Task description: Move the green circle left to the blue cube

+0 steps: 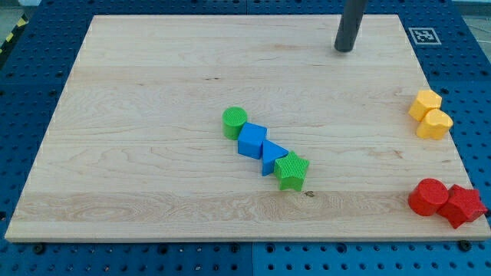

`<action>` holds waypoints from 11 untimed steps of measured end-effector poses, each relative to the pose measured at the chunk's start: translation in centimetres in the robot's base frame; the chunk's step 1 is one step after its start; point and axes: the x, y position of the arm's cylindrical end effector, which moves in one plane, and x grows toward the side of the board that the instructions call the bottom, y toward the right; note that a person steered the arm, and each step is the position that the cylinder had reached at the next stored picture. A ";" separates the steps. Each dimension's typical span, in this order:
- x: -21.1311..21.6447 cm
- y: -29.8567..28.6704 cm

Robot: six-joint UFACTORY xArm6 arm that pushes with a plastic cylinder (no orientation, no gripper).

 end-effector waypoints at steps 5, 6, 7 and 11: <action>11.5 -1.9; 11.6 -5.1; 11.6 -5.5; 14.9 -15.7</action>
